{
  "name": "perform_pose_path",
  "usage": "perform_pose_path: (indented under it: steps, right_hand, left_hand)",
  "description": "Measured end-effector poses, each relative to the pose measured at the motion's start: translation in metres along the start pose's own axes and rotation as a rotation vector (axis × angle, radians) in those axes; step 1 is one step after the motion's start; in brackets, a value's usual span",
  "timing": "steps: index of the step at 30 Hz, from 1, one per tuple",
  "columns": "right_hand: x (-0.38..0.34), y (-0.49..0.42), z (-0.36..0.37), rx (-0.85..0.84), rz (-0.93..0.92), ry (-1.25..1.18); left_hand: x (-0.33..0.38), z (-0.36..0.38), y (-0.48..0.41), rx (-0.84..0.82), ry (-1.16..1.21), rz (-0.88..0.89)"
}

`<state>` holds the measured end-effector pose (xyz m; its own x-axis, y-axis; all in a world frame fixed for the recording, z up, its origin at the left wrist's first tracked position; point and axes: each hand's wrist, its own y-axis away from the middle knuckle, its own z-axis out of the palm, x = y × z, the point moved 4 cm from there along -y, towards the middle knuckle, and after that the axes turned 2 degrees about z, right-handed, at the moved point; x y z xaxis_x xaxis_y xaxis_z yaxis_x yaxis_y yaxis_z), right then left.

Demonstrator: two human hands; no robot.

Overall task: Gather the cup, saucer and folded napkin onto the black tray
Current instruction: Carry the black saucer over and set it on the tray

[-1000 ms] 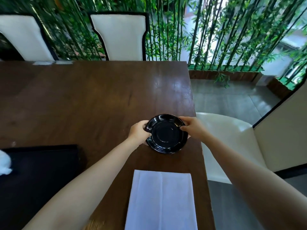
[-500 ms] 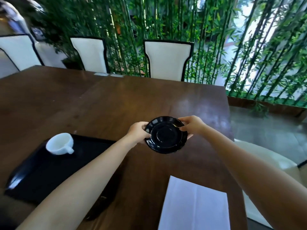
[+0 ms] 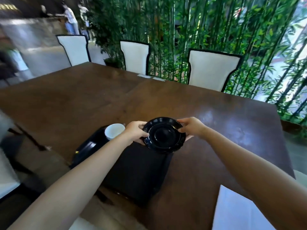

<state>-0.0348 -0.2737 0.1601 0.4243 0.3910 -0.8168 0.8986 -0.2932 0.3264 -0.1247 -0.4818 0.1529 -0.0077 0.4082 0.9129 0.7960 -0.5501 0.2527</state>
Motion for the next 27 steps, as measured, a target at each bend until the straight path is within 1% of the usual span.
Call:
perform_pose_path:
  steps: [5,8,15,21,27]
  right_hand:
    - [-0.04,-0.013,0.064,-0.071,-0.001,-0.045]
    - [-0.059,-0.02,0.1,-0.107,0.002,-0.085]
    - [-0.084,-0.027,0.17,-0.16,0.053,-0.167]
    - [-0.078,-0.04,0.215,-0.212,0.132,-0.194]
    - [-0.061,-0.07,0.242,-0.191,0.142,-0.113]
  left_hand:
    - [-0.033,-0.064,0.022,0.035,0.079,-0.073]
    - [-0.052,-0.099,0.032,0.042,0.086,-0.102]
    - [-0.096,-0.165,0.05,0.162,0.215,-0.215]
    - [-0.138,-0.186,0.053,0.211,0.218,-0.32]
    - [-0.161,-0.189,0.039,0.259,0.128,-0.326]
